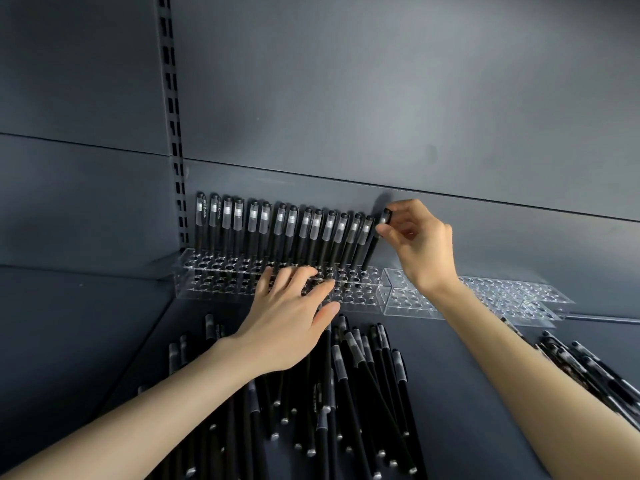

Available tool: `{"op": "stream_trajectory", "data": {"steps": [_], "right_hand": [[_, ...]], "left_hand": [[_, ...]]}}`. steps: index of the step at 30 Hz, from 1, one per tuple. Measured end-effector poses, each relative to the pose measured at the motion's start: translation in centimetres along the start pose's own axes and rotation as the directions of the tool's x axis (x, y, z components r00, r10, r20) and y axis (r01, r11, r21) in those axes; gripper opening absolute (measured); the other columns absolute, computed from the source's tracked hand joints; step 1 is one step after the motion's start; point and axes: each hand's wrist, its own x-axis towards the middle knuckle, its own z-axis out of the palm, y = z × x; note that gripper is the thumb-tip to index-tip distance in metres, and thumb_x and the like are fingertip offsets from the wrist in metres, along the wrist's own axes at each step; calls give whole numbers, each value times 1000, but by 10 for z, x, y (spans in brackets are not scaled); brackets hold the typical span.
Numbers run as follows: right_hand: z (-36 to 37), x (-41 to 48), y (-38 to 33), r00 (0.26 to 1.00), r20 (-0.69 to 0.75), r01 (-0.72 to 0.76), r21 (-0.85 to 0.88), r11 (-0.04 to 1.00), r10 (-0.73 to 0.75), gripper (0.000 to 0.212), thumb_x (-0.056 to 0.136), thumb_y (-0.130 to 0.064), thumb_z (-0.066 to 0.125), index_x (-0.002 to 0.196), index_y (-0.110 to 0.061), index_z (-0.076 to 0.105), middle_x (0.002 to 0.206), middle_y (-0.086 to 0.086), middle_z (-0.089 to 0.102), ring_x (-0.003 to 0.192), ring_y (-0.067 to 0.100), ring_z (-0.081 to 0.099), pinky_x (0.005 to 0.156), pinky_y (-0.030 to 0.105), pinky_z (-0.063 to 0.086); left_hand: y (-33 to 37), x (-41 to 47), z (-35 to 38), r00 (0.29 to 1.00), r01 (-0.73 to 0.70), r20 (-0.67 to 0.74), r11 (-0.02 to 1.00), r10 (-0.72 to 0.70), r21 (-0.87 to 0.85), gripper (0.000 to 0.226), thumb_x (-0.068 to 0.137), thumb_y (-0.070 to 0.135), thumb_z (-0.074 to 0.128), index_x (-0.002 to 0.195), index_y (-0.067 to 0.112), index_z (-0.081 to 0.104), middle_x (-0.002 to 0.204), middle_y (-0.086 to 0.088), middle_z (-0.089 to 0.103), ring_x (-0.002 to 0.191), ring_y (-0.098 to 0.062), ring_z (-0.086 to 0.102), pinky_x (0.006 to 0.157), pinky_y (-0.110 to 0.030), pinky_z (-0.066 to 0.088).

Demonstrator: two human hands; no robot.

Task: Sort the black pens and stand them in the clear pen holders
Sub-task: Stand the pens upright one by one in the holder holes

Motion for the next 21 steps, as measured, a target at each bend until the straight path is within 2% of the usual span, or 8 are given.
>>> {"op": "stream_trajectory", "data": {"steps": [2,5,10,13,15,18,21], "right_hand": [[2,-1,3,999,30,-13,-19,1000,14,21,83,-11,71,102,-11,62,77,-2,65,73,14,61,72,18,47],[3,-1,5,997,66,-25,-55,998,29,21,83,-11,71,102,-10,63,76,1,65,73,17,61,68,12,43],[1,-3,2,996,79,-31,-84,996,37,21,84,-10,69,104,-12,64,78,-1,66,76,16,63,72,15,45],[-2,-5,-1,995,94,-21,-110,994,32,23,84,-8,68,106,-12,65,78,-5,65,77,12,63,76,13,45],[-4,-7,-2,993,109,-24,-127,992,38,27,84,-7,68,110,-13,65,79,-9,64,75,8,61,80,16,46],[-9,-12,-5,994,94,-32,-145,989,46,29,83,-10,69,111,-15,63,87,-5,66,75,10,62,81,24,51],[-15,-23,-9,995,76,-58,-140,989,69,22,86,-14,66,108,-13,63,96,2,68,76,13,62,79,27,51]], "left_hand": [[0,0,1,1000,-4,-4,1000,4,-7,64,94,59,4,148,31,21,149,7,18,138,-16,10,117,-49,-1],[-1,0,1,1000,-11,-4,1000,11,0,83,78,62,-13,148,32,20,148,8,18,138,-16,11,116,-49,0],[-1,0,0,1000,-5,-3,1000,5,11,66,93,60,1,149,30,21,149,6,18,138,-17,11,115,-48,-1],[1,-1,-4,1000,-1,3,1000,1,9,68,91,61,0,148,31,22,149,6,20,138,-18,12,115,-48,-1],[3,-1,-7,1000,16,24,1000,-16,-8,57,98,54,12,148,30,23,149,6,19,139,-18,11,115,-48,-2],[10,-2,-12,1000,26,-5,998,-26,-54,50,99,48,22,144,27,33,149,5,23,139,-17,14,115,-46,-3],[14,-8,-15,998,21,-63,995,-28,-96,44,99,45,30,135,24,46,143,5,33,134,-16,23,113,-38,9]]}}
